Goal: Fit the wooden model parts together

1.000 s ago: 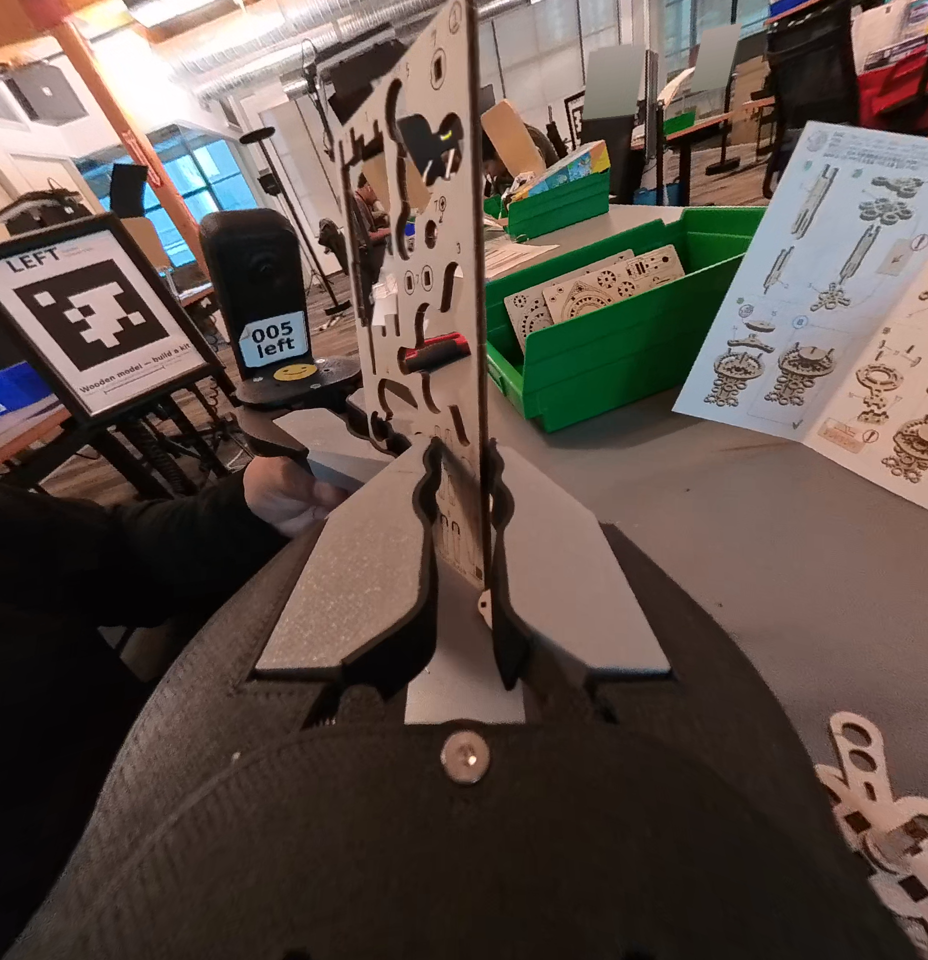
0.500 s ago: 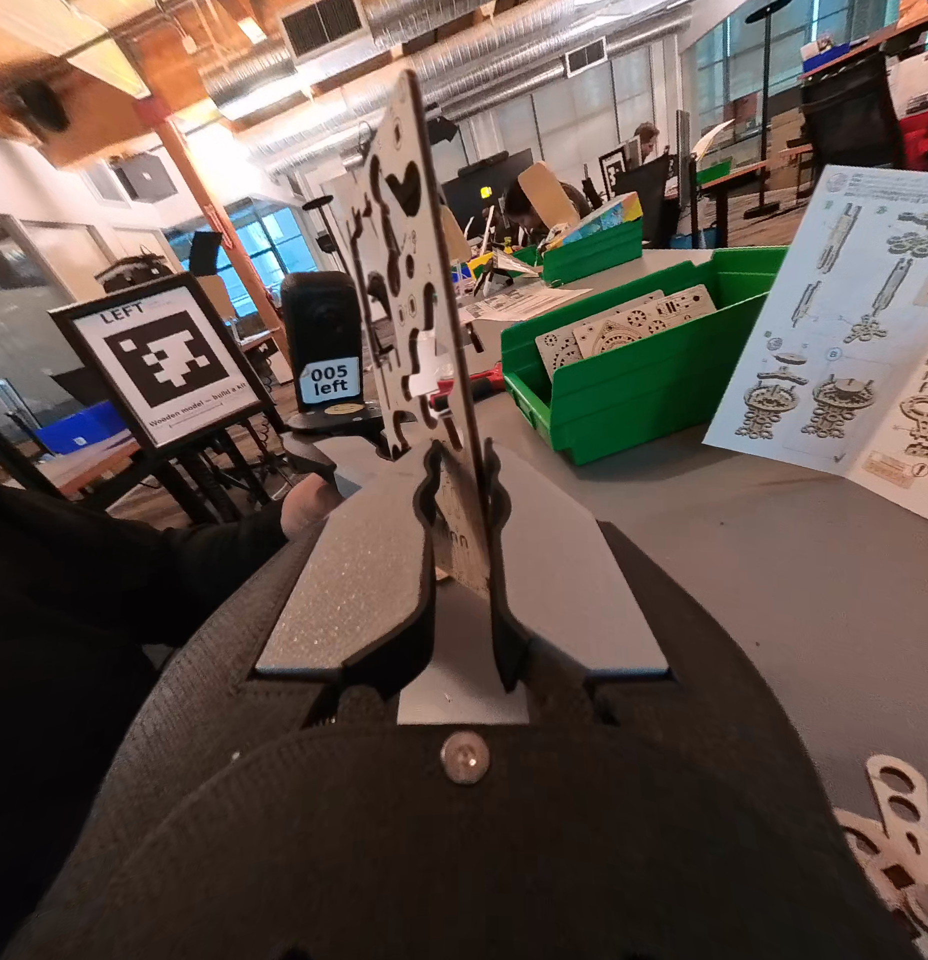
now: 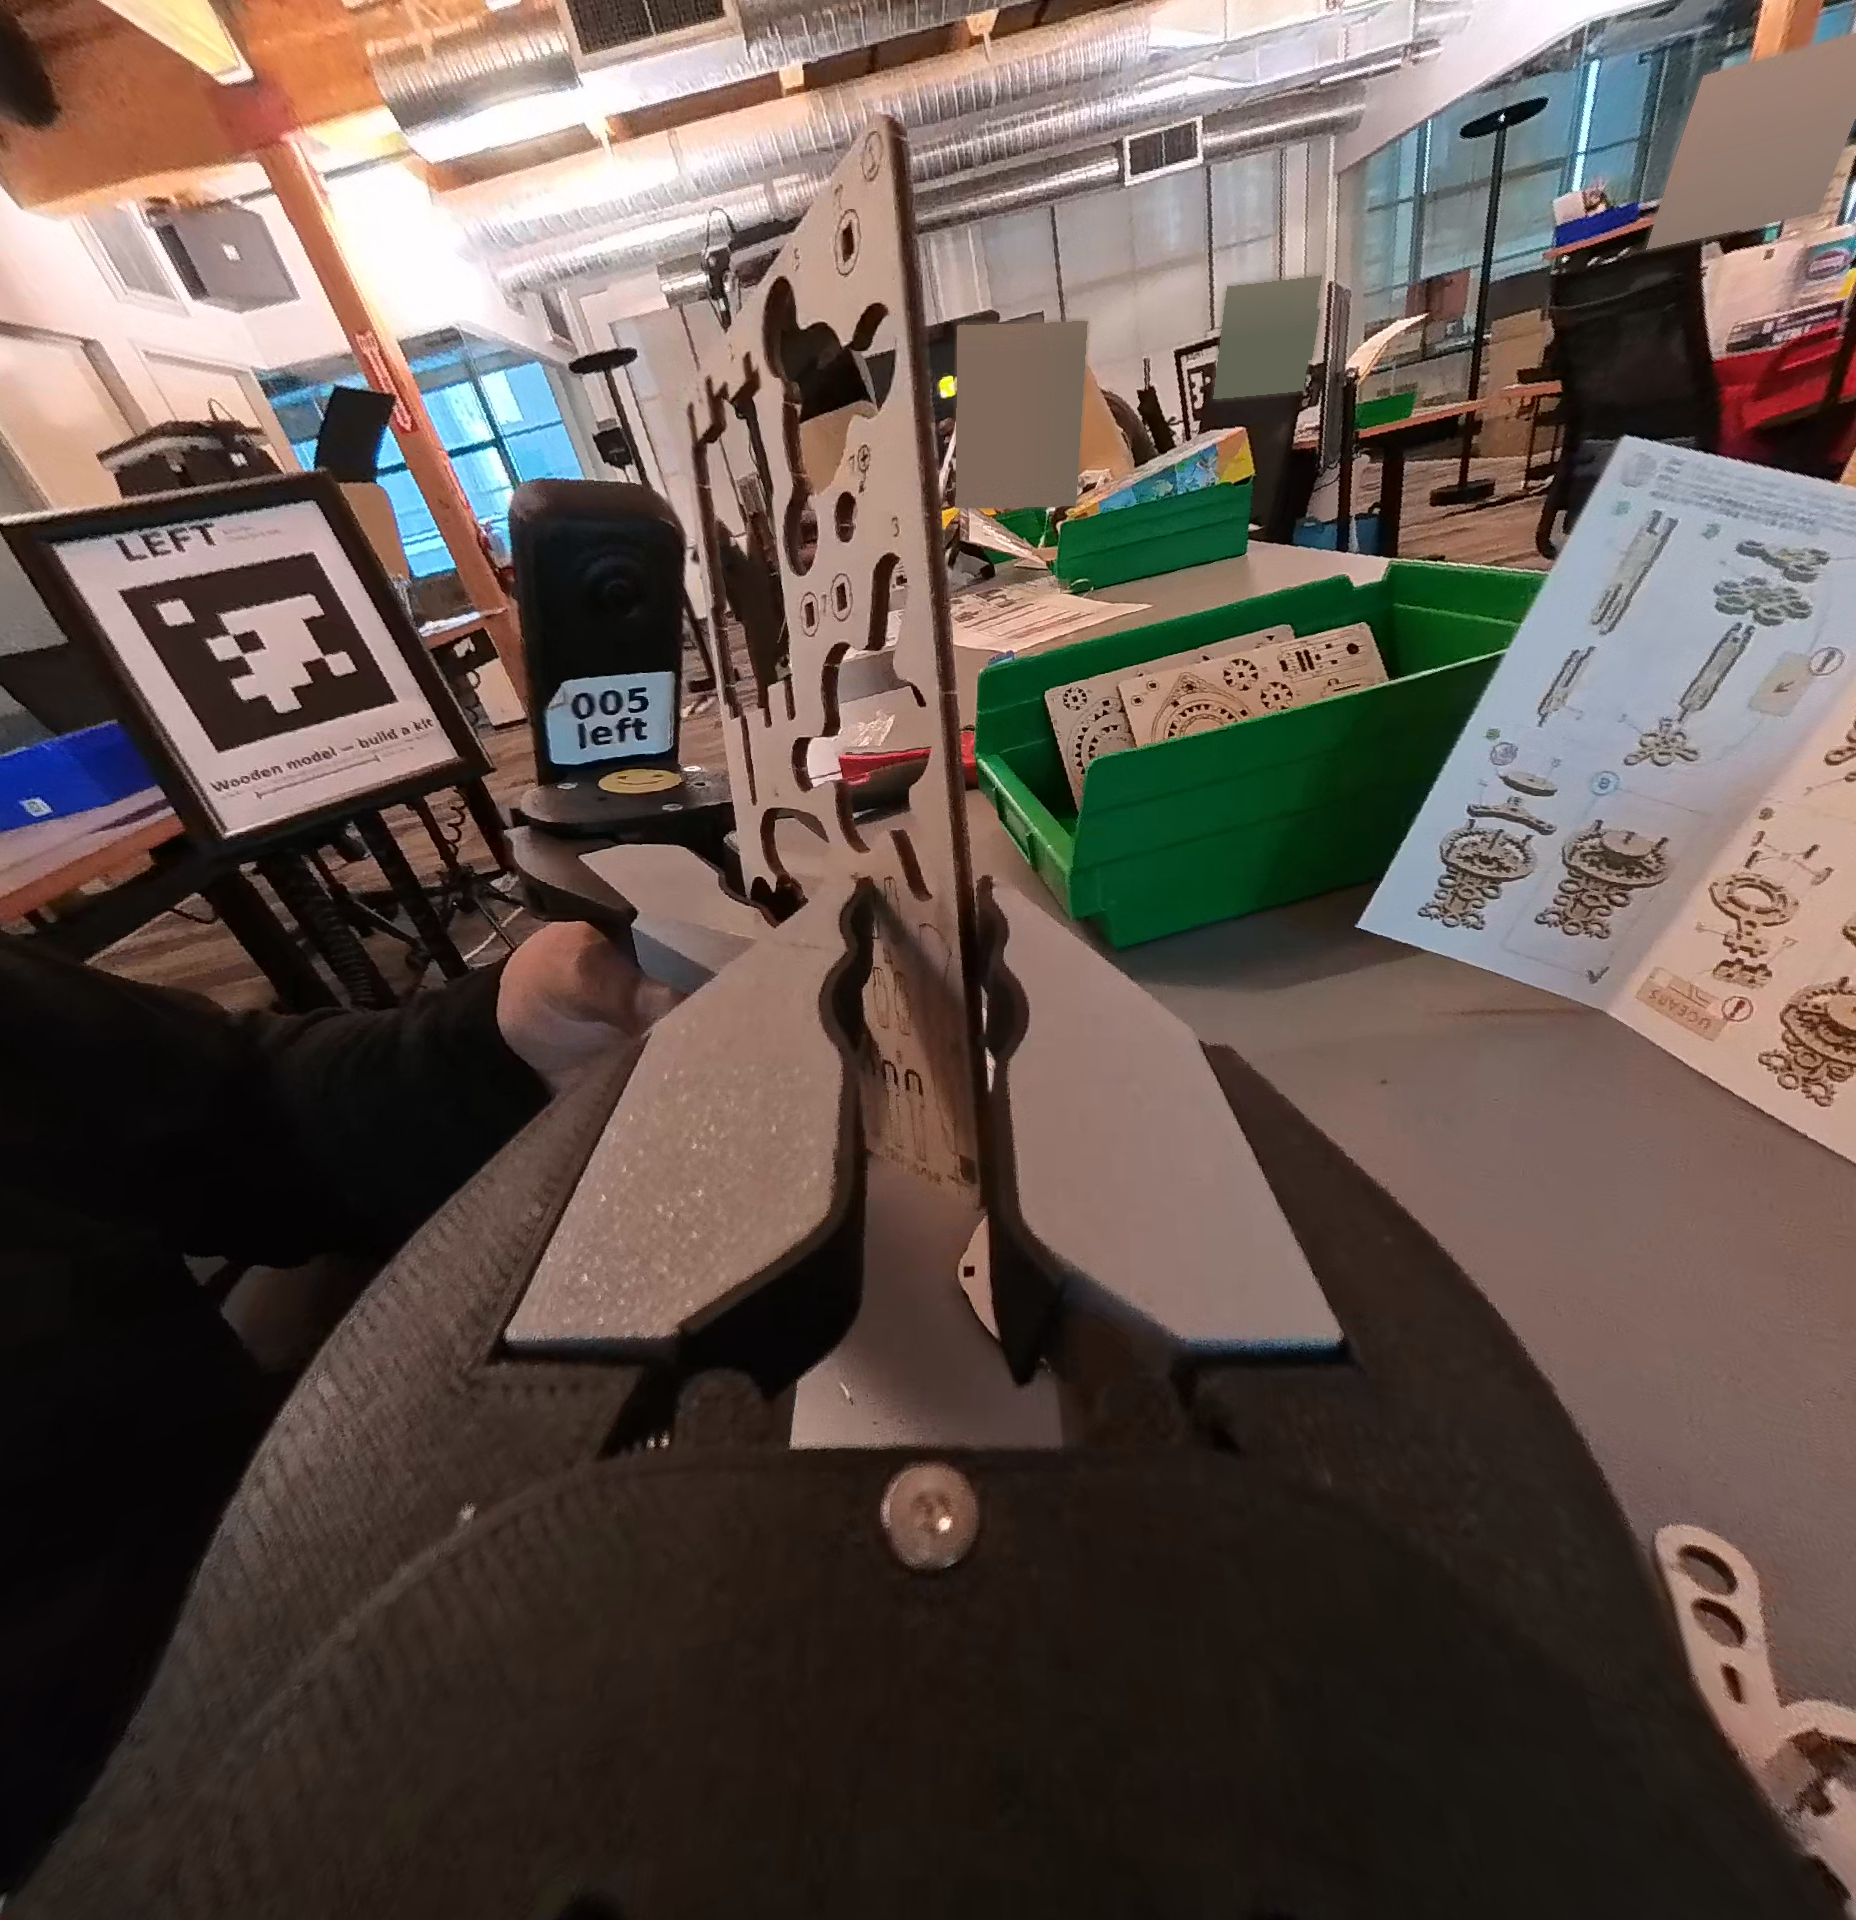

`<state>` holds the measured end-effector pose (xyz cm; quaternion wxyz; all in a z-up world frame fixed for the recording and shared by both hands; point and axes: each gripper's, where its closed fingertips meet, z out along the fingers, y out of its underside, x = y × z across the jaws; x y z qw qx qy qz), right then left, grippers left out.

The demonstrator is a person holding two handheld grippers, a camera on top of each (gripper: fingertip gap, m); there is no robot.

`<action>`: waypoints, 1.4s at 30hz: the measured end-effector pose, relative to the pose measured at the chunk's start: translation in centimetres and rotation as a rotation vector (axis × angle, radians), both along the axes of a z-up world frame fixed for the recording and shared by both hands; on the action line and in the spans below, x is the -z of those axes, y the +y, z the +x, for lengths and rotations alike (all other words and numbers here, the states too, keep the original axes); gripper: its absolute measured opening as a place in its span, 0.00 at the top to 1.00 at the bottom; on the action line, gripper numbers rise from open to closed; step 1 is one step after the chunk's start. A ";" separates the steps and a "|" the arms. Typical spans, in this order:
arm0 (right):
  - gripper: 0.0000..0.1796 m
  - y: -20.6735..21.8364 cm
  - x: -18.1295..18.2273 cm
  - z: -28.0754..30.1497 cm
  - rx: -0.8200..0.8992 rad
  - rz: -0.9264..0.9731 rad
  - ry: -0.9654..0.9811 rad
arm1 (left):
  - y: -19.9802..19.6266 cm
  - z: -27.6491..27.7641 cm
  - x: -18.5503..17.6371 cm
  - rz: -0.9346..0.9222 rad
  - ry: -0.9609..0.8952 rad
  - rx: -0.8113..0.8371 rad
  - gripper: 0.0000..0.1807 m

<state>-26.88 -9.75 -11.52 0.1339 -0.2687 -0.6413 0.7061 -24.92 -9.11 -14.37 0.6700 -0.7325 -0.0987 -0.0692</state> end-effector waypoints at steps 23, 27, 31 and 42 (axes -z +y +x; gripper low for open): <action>0.92 0.0 0.2 0.4 0.018 0.126 0.039 | 0.0 0.2 0.0 -0.058 0.095 -0.021 0.99; 0.92 0.0 0.5 0.1 0.046 0.147 0.030 | 0.0 -0.1 0.3 -0.063 0.090 -0.031 0.99; 0.92 0.0 0.6 0.0 0.060 0.147 0.023 | 0.0 -0.2 0.5 -0.063 0.092 -0.038 0.99; 0.92 -0.1 -0.1 0.3 0.049 0.115 0.054 | 0.0 -0.1 0.0 -0.012 0.041 -0.024 0.99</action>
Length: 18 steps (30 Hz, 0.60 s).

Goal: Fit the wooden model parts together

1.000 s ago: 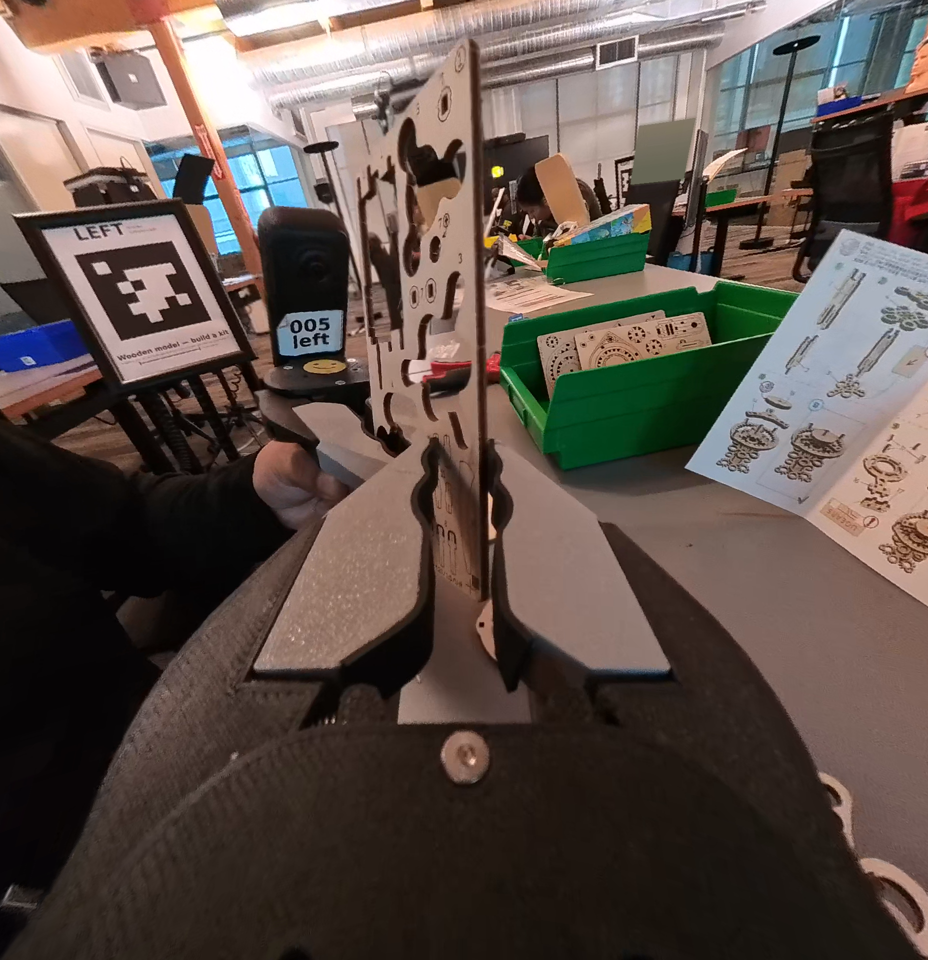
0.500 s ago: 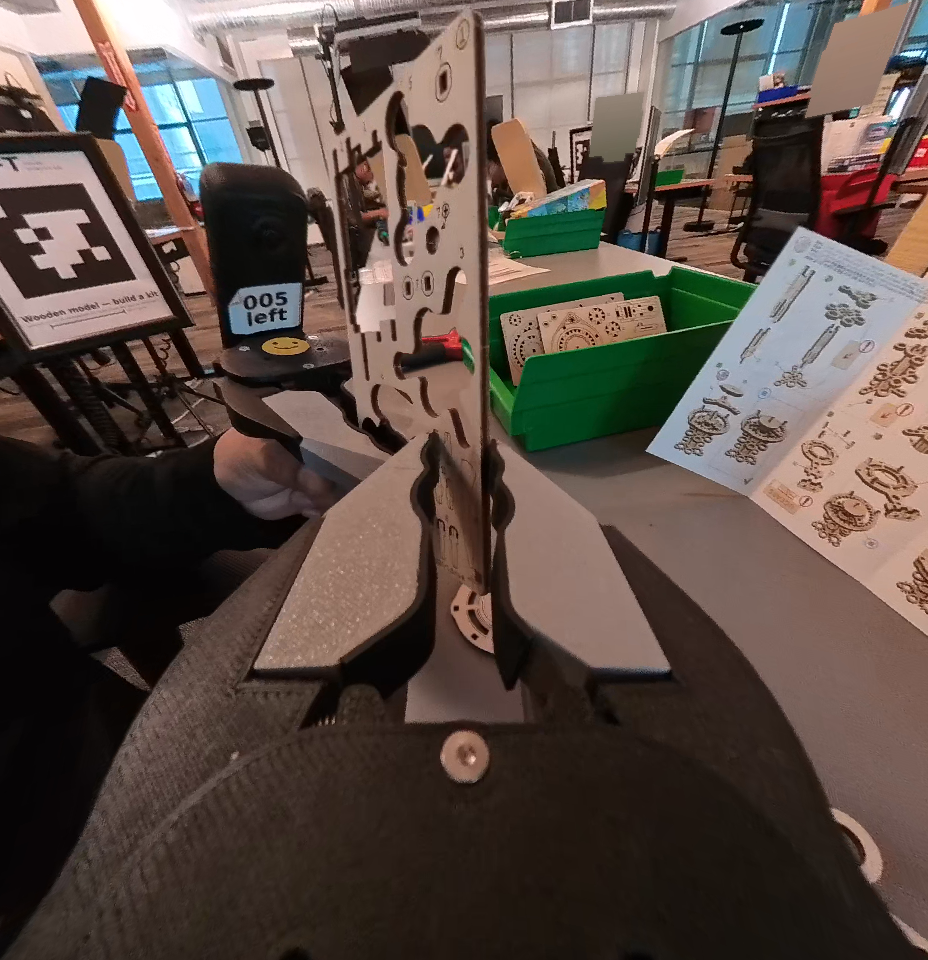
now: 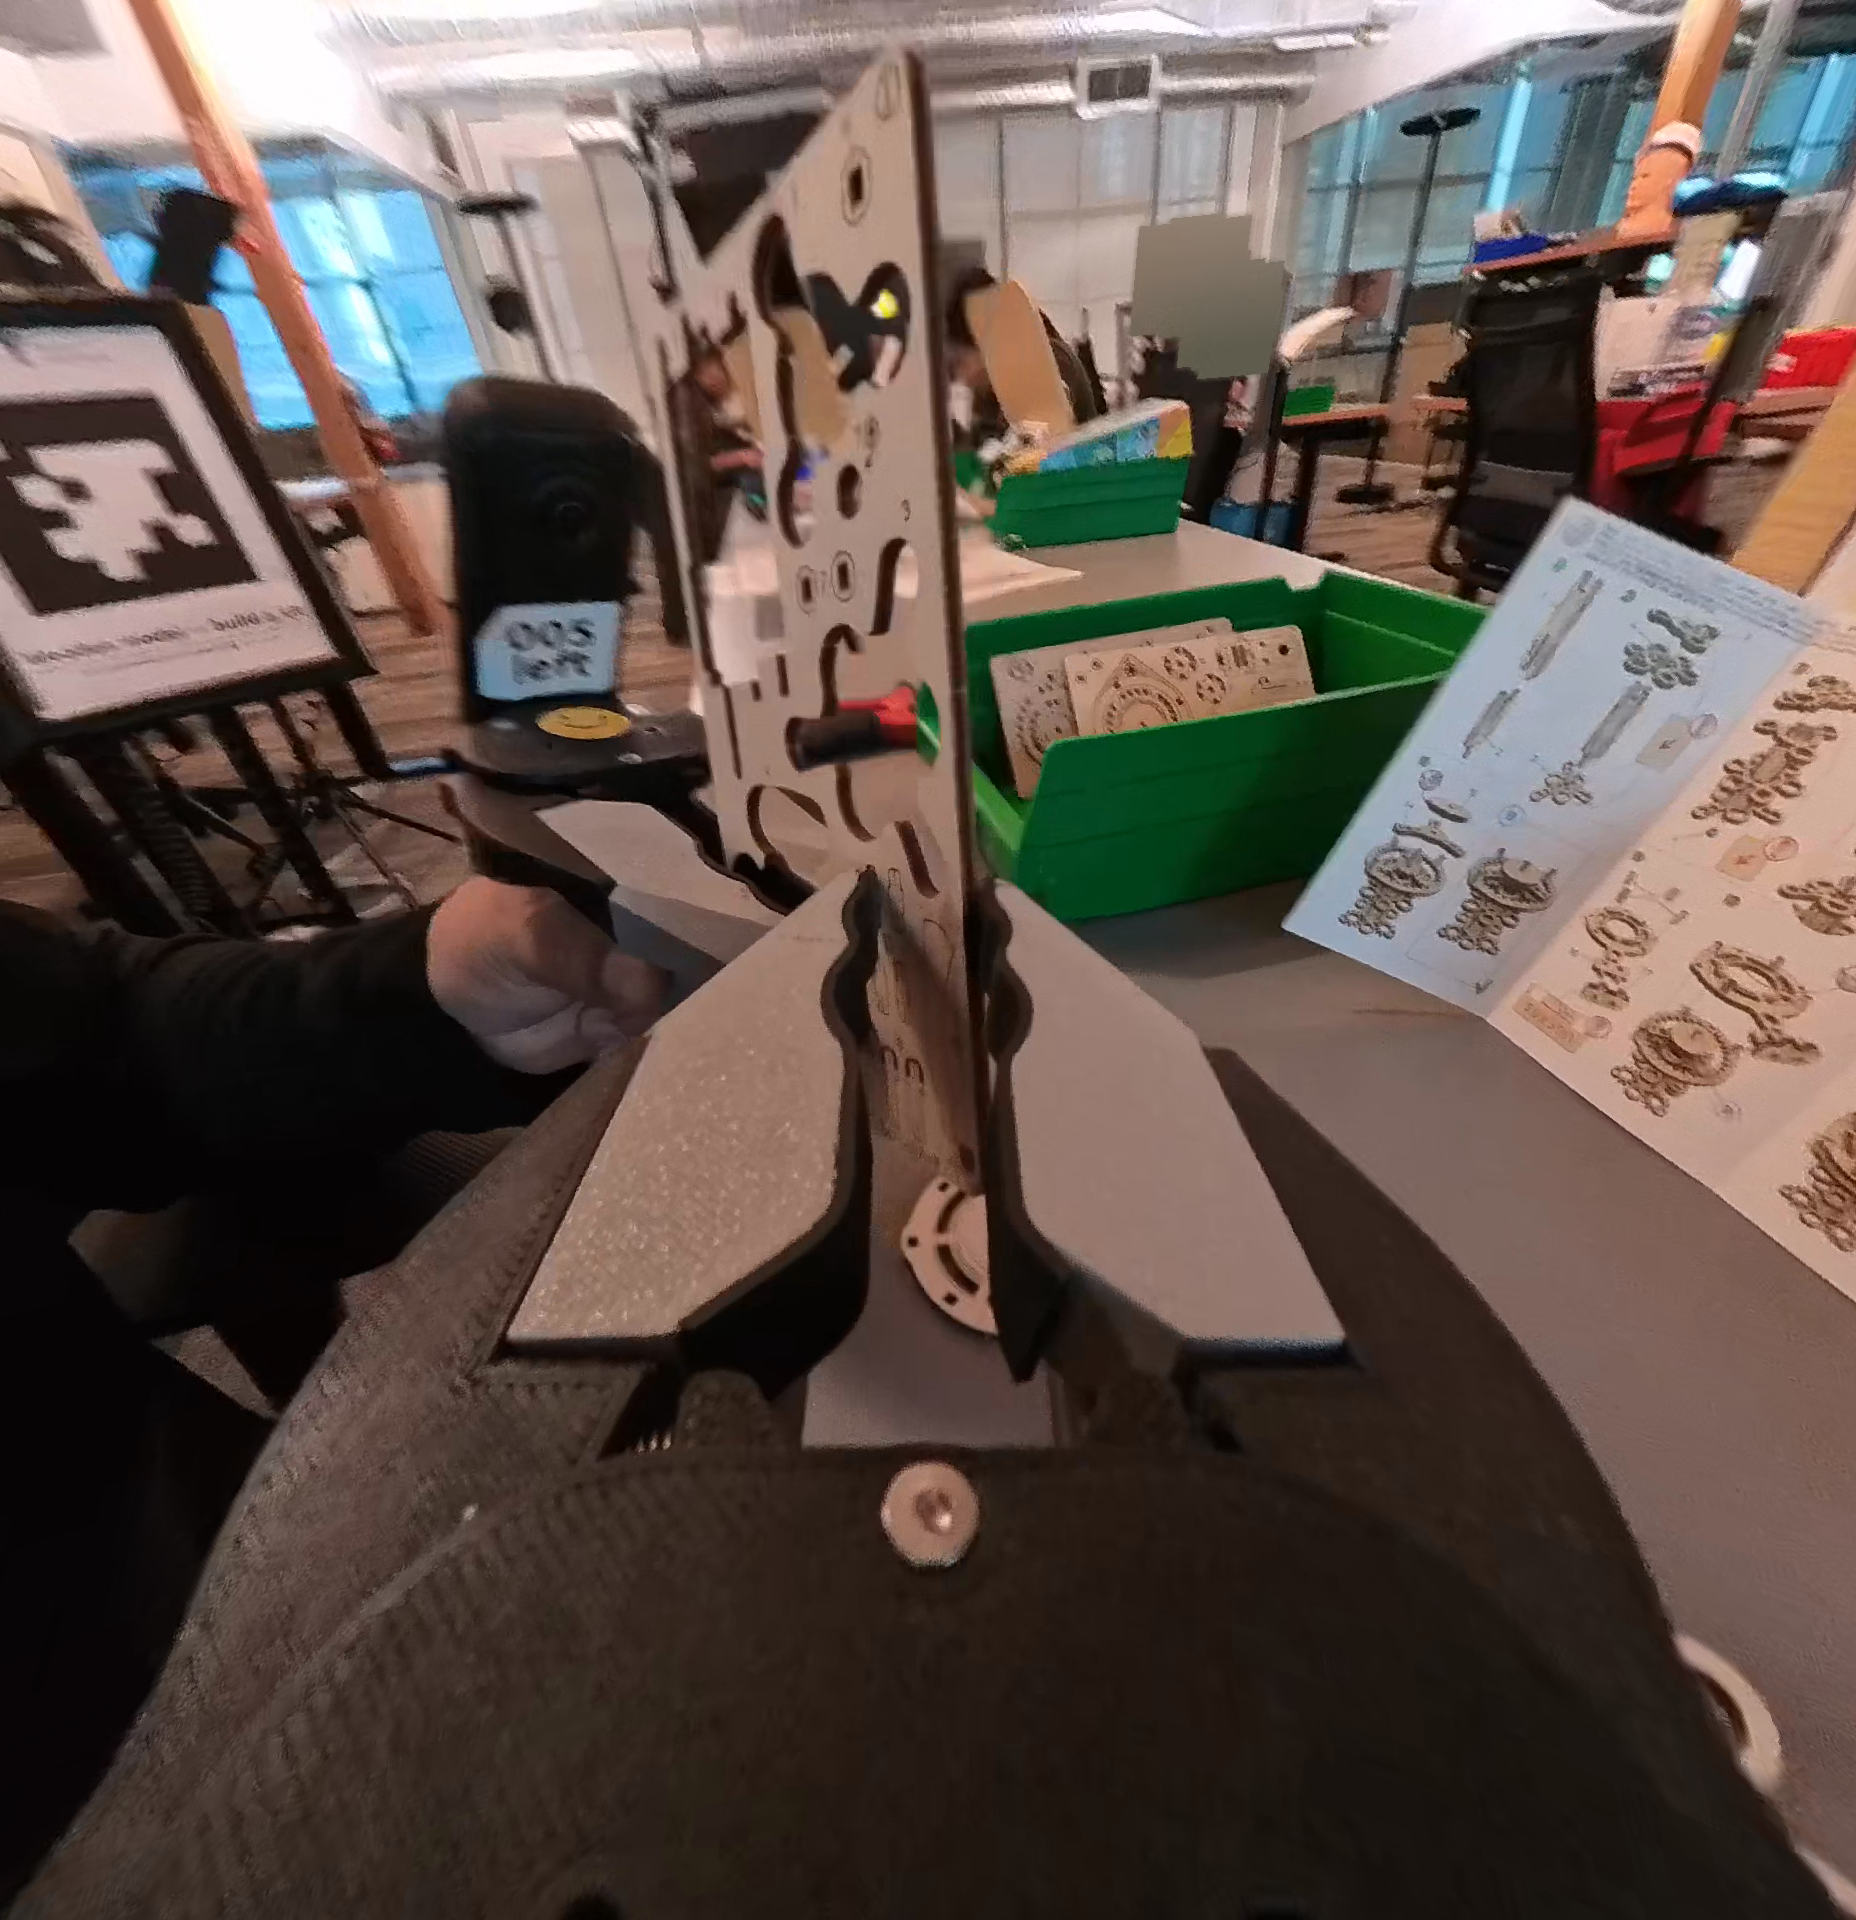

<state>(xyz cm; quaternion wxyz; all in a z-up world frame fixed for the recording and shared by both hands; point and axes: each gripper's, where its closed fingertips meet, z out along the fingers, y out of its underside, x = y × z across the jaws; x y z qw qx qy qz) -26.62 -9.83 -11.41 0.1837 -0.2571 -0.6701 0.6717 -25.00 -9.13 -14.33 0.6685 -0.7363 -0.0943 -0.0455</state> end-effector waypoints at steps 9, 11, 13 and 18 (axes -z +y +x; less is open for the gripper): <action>0.92 0.1 0.8 -0.2 -0.061 -0.037 -0.075 | 0.0 -0.2 0.6 0.004 -0.100 0.034 1.00; 0.92 0.1 0.8 -0.3 -0.061 -0.034 -0.073 | 0.0 -0.2 0.5 0.004 -0.103 0.037 1.00; 0.92 0.0 0.9 -0.3 -0.059 -0.019 -0.066 | 0.0 -0.2 0.6 -0.010 -0.084 0.026 1.00; 0.91 0.0 1.1 -0.1 -0.068 0.020 -0.051 | -0.1 -0.1 0.7 -0.036 -0.040 0.019 0.99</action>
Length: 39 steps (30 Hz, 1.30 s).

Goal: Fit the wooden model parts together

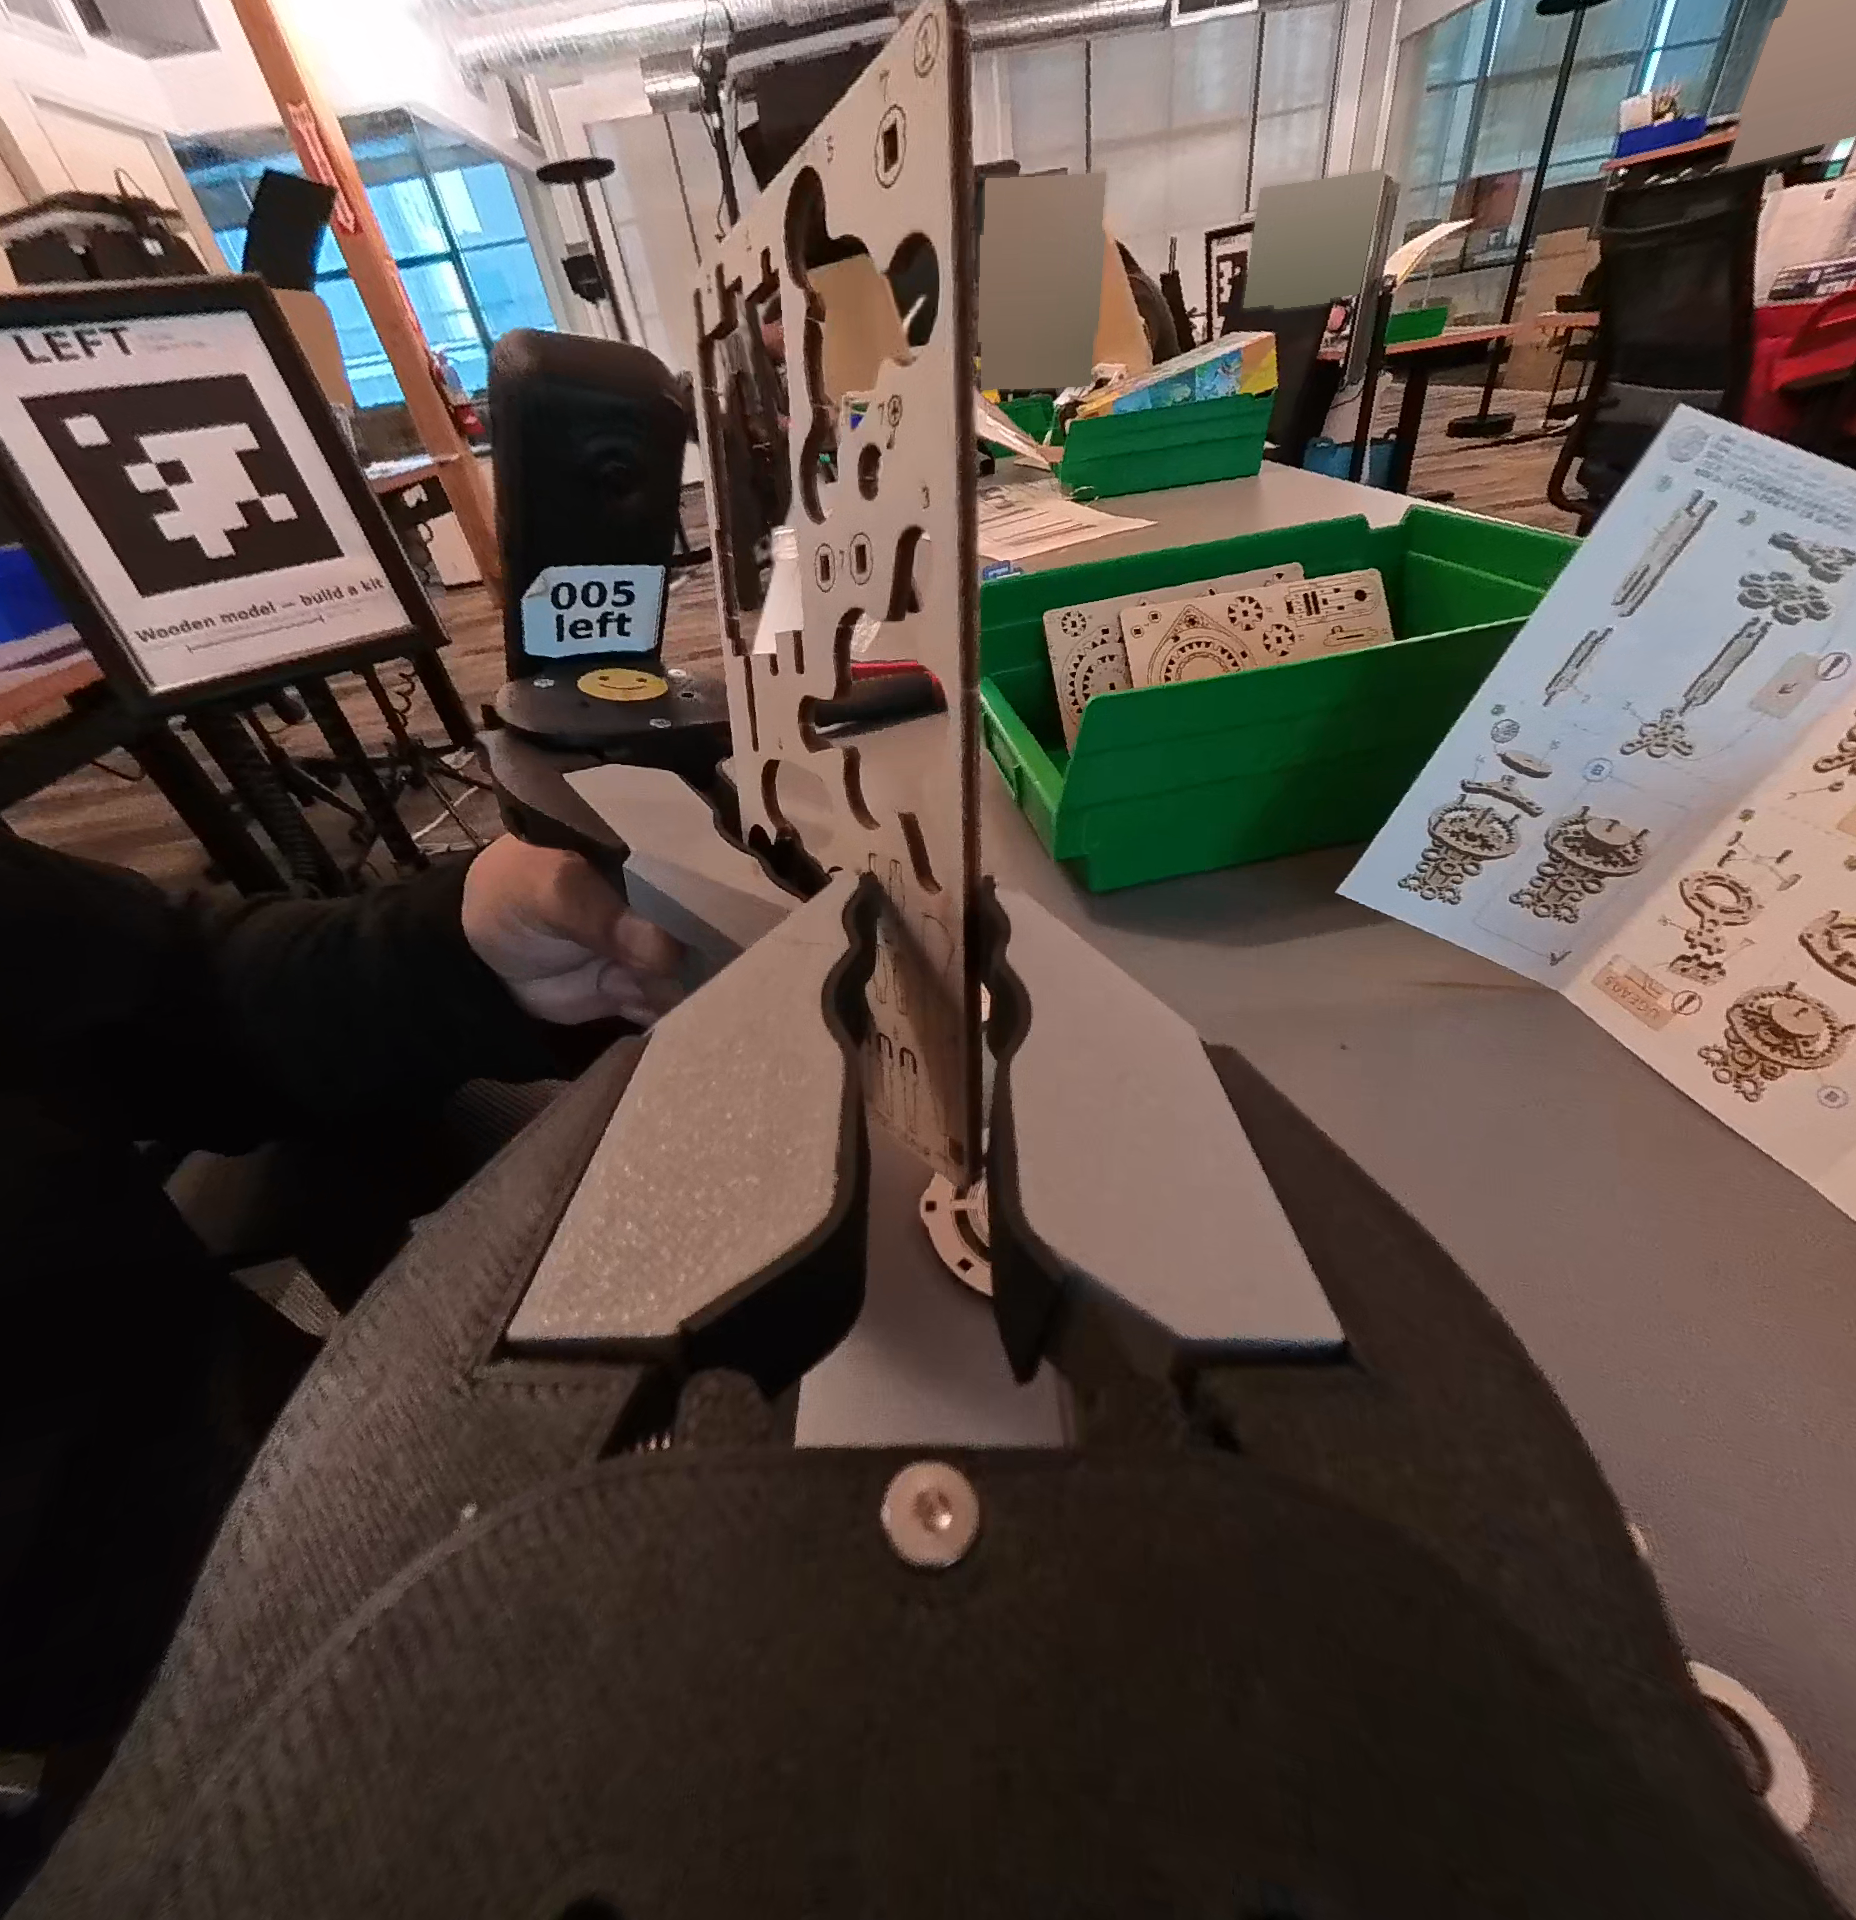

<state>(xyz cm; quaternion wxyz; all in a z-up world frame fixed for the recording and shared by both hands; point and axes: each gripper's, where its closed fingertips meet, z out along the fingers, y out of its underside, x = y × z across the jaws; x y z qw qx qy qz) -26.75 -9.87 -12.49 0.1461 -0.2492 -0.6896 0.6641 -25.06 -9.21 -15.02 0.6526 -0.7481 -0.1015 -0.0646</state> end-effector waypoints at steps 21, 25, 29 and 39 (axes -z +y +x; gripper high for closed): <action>0.93 0.2 -0.1 -0.1 0.058 0.023 0.000 | -0.1 -0.3 -0.2 -0.002 0.043 -0.034 0.99; 0.93 0.2 0.1 -0.3 0.078 0.017 -0.016 | -0.1 -0.5 -0.1 -0.009 0.050 -0.052 0.99; 0.93 0.2 0.3 -0.5 0.089 -0.003 -0.046 | -0.2 -0.7 0.1 -0.012 0.053 -0.069 0.99; 0.92 0.3 0.5 -0.8 0.098 -0.054 -0.083 | -0.1 -1.2 0.5 -0.009 0.049 -0.092 0.99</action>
